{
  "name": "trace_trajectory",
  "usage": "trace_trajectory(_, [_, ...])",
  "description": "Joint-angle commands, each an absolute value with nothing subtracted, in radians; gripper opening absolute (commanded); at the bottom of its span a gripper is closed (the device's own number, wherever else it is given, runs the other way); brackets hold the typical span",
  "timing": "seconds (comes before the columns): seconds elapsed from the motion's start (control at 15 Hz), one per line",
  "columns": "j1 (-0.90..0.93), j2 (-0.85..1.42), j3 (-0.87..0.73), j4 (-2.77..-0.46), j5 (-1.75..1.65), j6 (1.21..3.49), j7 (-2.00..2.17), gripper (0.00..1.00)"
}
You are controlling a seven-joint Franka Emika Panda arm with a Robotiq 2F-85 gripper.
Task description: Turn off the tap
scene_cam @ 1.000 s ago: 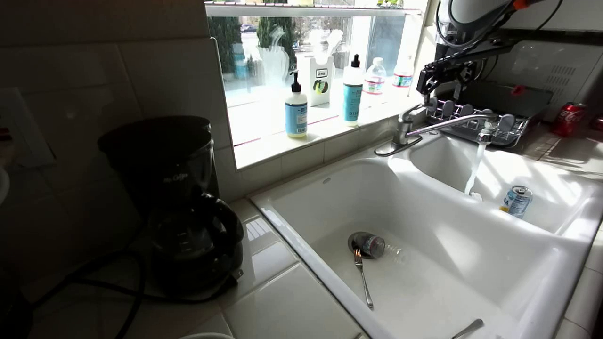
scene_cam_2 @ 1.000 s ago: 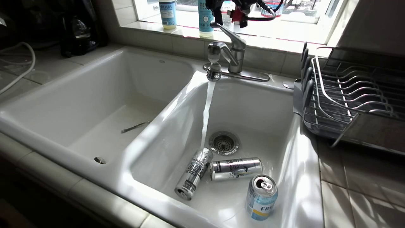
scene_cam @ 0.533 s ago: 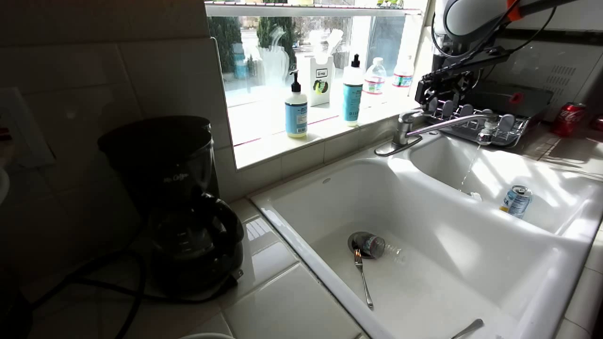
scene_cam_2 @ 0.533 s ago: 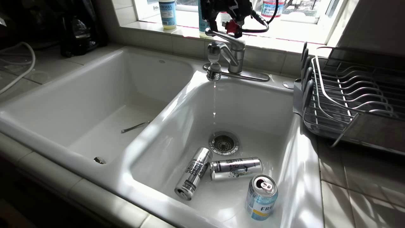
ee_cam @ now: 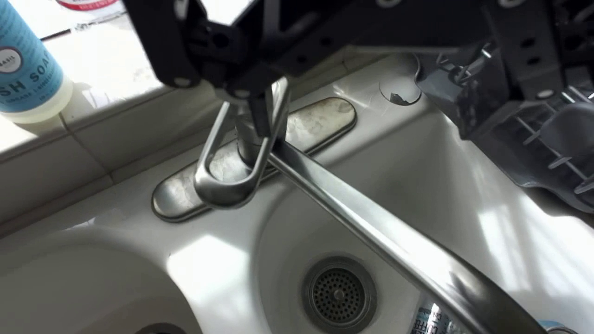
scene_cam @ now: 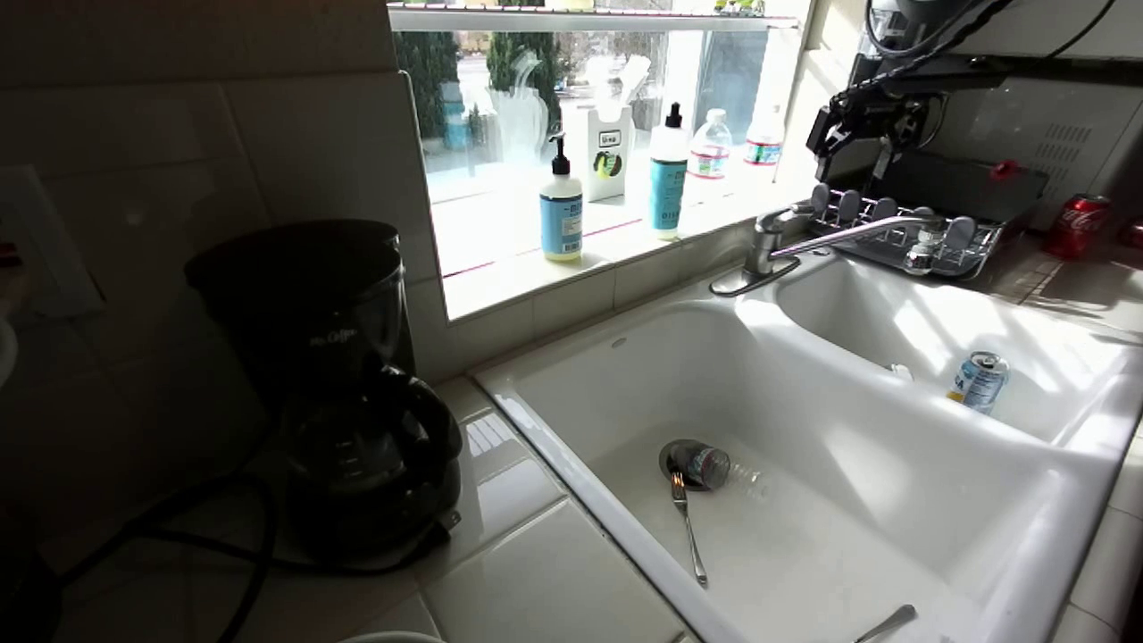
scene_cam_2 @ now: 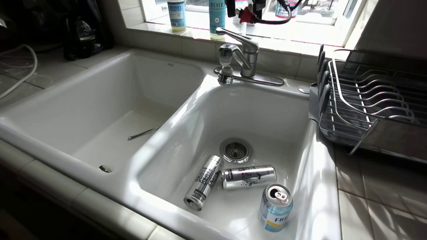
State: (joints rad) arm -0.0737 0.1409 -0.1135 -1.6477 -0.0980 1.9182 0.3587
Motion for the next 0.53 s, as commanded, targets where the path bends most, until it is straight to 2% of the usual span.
trace_trajectory(0.0, [-0.106, 0.011, -0.120, -1.734, 0.010, 1.919, 0.278, 1.00])
trace_trajectory(0.27, [-0.138, -0.105, -0.142, -1.776, 0.068, 1.712, 0.000, 1.00])
trace_trajectory(0.47, [-0.138, -0.209, -0.153, -1.872, 0.002, 1.650, -0.169, 1.00])
